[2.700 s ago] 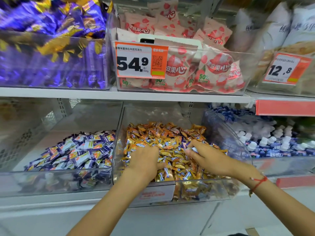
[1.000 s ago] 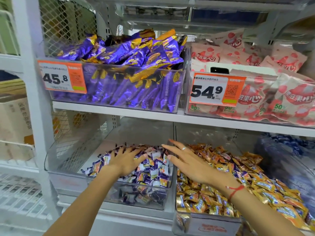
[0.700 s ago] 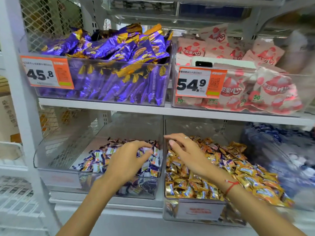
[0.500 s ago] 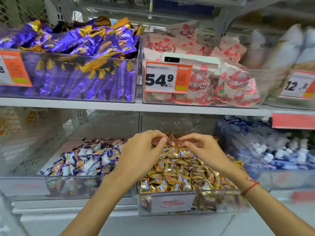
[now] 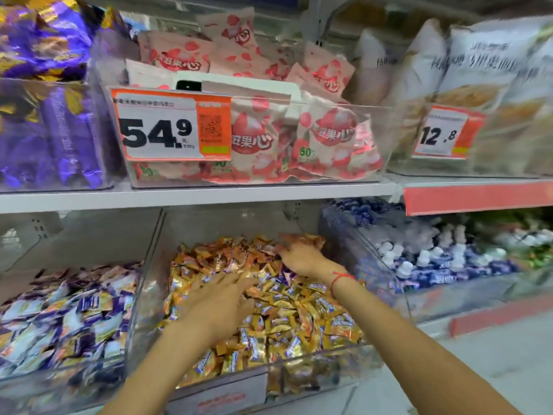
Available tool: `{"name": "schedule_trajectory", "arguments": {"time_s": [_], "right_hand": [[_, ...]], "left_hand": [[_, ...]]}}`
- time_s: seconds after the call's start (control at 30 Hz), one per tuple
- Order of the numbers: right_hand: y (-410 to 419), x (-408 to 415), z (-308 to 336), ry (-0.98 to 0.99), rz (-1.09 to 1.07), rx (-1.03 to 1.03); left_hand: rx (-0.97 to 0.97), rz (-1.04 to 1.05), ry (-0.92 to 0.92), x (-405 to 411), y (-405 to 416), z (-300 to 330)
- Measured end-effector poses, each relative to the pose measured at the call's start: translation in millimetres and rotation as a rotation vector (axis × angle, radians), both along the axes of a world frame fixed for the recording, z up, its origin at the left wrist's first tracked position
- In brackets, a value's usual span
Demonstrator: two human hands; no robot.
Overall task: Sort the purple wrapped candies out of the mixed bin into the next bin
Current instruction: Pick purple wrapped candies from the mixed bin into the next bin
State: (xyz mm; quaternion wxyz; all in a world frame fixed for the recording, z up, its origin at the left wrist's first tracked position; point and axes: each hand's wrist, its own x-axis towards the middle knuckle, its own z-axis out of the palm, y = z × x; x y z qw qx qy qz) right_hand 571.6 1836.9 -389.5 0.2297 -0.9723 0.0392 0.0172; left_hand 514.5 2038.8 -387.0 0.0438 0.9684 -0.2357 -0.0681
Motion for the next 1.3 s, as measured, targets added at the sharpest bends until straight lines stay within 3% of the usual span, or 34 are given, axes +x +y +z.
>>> {"name": "schedule_trajectory", "arguments": {"time_s": [0.07, 0.17, 0.27, 0.37, 0.47, 0.6, 0.7, 0.87, 1.03, 1.1, 1.23, 1.3], "right_hand": [[23, 12, -7, 0.118, 0.052, -0.033], [44, 3, -17, 0.146, 0.136, -0.148], [43, -36, -5, 0.056, 0.237, -0.137], [34, -78, 7, -0.213, 0.342, -0.055], [27, -103, 20, -0.285, 0.294, -0.021], [18, -97, 25, -0.175, 0.212, 0.058], [19, -89, 23, -0.075, 0.222, 0.119], [32, -74, 21, -0.135, 0.193, -0.116], [33, -70, 5, -0.130, 0.278, 0.037], [33, -69, 5, -0.213, 0.242, 0.074], [36, -78, 27, -0.269, 0.089, 0.701], [42, -83, 32, -0.237, 0.081, 0.889]], "left_hand": [[-0.033, 0.008, -0.036, -4, 6, 5], [-0.277, 0.093, -0.086, -5, 9, 14], [-0.470, 0.162, -0.156, -2, 6, 20], [-0.618, 0.128, -0.085, -4, 2, 21], [-0.490, 0.067, -0.136, -10, 3, 16], [-0.351, 0.053, -0.242, -17, 9, 0], [-0.454, 0.078, -0.260, -20, 9, -4], [-0.720, 0.081, -0.338, -23, 5, -4], [-1.035, 0.095, -0.295, -25, 3, -3], [-1.111, 0.108, -0.262, -23, 2, -4], [-1.246, 0.134, -0.016, -22, 0, 0], [-1.348, 0.110, 0.119, -23, -2, 2]]}}
